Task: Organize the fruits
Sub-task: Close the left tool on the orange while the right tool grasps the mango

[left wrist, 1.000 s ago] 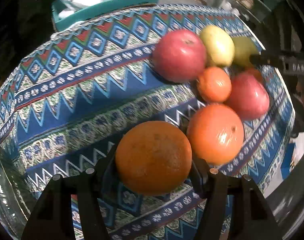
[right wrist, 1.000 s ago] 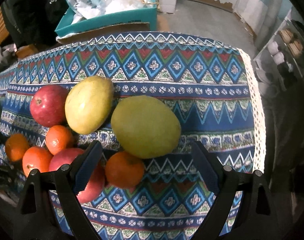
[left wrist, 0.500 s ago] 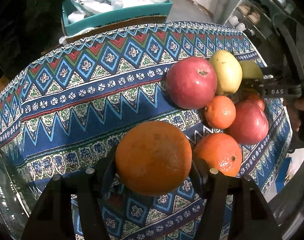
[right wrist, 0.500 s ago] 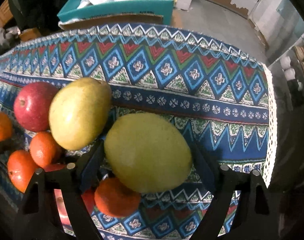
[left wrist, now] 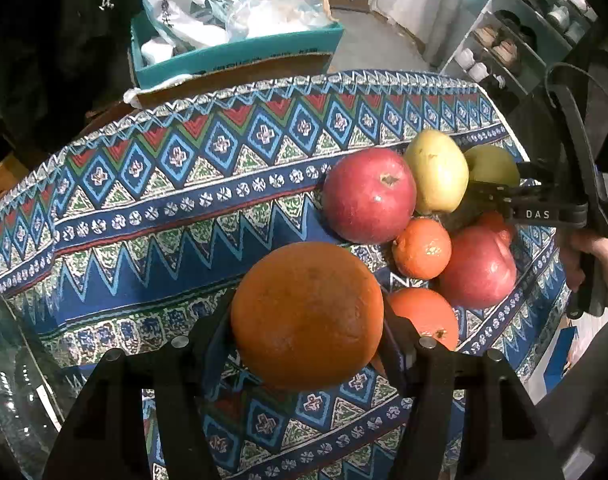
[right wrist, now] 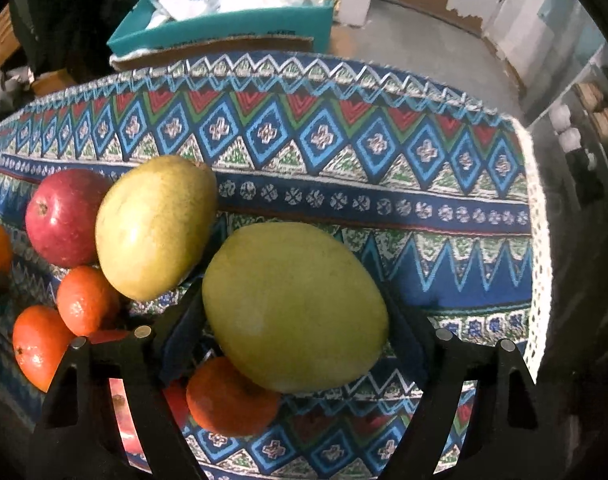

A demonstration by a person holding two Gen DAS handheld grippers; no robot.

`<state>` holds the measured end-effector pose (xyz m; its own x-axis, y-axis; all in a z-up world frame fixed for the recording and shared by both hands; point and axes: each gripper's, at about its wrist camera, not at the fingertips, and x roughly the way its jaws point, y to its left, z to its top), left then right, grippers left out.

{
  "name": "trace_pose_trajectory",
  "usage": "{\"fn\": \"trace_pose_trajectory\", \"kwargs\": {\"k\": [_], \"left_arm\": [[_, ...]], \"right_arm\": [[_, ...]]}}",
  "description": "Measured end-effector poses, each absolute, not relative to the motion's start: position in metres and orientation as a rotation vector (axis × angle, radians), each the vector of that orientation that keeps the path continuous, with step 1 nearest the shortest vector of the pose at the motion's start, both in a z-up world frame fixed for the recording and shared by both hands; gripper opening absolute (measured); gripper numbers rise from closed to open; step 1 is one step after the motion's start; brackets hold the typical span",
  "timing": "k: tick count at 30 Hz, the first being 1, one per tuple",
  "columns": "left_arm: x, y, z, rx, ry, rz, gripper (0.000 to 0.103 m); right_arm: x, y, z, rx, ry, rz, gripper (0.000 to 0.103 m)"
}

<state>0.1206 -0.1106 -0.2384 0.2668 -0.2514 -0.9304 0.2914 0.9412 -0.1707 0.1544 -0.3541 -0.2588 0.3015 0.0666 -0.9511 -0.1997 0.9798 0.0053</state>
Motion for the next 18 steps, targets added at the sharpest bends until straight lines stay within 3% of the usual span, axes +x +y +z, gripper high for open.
{"fn": "trace_pose_trajectory", "kwargs": {"k": [18], "left_arm": [[0.105,-0.095,-0.187,0.012,1.142,-0.337,0.065]], "right_arm": [[0.123,-0.321,-0.178,-0.043,1.058,0.245,0.083]]}}
